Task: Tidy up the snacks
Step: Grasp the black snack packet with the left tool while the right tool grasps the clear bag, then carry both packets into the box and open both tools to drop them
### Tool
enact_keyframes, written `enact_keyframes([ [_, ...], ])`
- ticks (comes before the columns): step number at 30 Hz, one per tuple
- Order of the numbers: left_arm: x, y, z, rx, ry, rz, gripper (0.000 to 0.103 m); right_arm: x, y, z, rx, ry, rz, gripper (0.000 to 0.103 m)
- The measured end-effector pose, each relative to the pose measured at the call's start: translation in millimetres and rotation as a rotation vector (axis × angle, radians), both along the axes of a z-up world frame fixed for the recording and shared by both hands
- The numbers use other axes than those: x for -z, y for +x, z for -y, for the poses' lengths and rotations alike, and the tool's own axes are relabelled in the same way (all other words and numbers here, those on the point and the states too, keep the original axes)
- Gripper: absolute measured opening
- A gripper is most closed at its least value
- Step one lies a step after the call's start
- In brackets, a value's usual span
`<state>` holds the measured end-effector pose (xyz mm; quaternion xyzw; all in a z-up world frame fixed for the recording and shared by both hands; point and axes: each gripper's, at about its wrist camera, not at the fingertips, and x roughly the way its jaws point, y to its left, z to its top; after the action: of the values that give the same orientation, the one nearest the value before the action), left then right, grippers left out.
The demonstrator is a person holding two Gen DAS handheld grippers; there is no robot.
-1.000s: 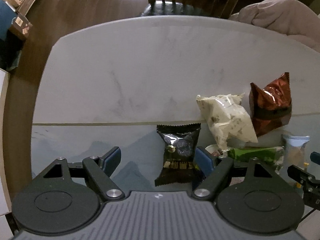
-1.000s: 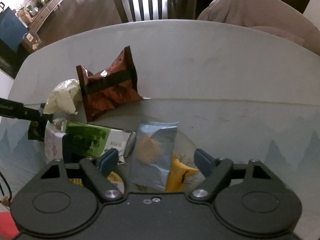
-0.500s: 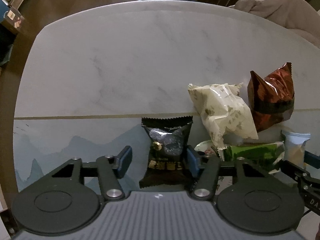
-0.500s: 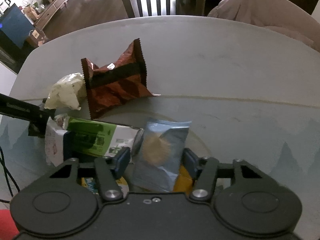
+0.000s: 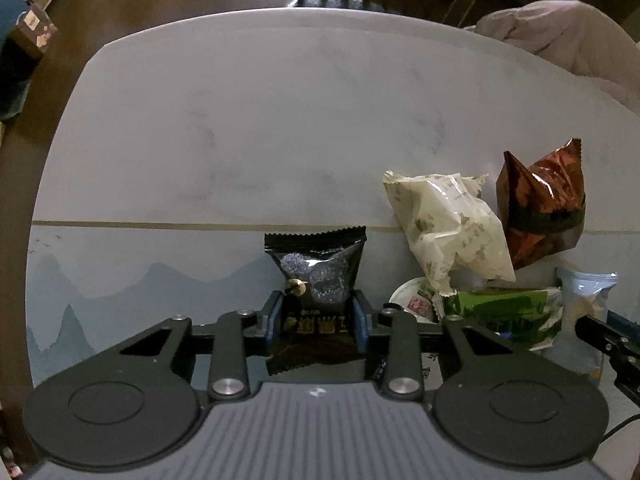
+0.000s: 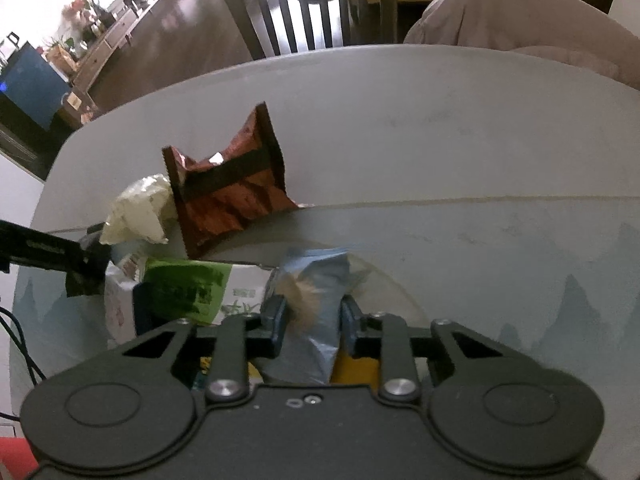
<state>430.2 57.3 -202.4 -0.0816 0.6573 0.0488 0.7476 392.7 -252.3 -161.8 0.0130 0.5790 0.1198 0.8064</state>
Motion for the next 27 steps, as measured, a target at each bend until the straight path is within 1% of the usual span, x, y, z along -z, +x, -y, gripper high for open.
enact_keyframes([
  [6, -13.9, -6.7, -4.0, -0.034, -0.009, 0.036, 0.033, -12.6, -7.8, 3.9, 0.008, 0.005, 0.025, 0.019],
  [8, -22.9, -9.7, -6.7, -0.047, -0.011, 0.048, 0.033, -16.9, -10.6, 3.7, 0.015, 0.01, 0.034, 0.016],
  [13, -43.3, -21.9, -9.7, -0.05, -0.014, 0.078, 0.033, -33.6, -19.3, -0.9, 0.013, 0.019, 0.067, 0.016],
  [20, -77.7, -44.9, -11.7, -0.043, -0.026, 0.122, 0.033, -65.9, -38.3, -2.9, 0.004, 0.045, 0.116, 0.016],
  [27, -114.1, -76.4, -7.5, -0.011, -0.045, 0.16, 0.033, -105.7, -70.3, -4.1, -0.021, 0.092, 0.166, 0.016],
])
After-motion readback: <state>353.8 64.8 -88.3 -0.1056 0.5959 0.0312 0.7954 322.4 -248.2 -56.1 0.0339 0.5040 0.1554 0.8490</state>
